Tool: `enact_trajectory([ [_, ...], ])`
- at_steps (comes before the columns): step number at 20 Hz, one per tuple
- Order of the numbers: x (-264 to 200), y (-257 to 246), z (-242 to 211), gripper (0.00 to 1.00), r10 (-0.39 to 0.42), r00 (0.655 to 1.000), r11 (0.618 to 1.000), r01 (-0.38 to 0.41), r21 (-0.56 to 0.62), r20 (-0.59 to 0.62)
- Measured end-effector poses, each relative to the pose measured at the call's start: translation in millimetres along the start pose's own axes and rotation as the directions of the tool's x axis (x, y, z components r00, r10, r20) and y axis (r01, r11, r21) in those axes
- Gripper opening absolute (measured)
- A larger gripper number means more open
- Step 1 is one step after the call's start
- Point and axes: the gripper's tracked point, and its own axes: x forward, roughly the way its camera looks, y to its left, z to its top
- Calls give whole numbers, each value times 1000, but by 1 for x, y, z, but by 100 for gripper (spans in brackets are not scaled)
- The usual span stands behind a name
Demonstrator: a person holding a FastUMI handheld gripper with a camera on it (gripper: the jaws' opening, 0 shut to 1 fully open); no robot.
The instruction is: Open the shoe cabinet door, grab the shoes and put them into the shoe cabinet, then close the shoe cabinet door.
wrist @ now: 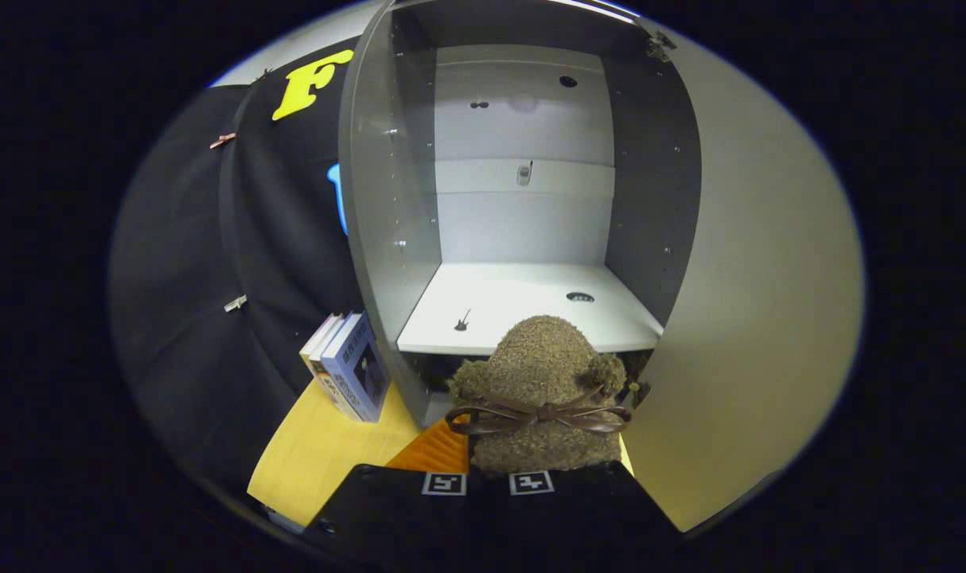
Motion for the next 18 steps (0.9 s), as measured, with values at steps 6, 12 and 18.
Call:
enact_trajectory([
  [6,34,-12,56,5,-29,998,1000,29,8,52],
  [12,99,-10,97,5,-30,998,998,32,-45,60],
  [18,180,-17,125,5,-34,999,999,35,-29,39],
])
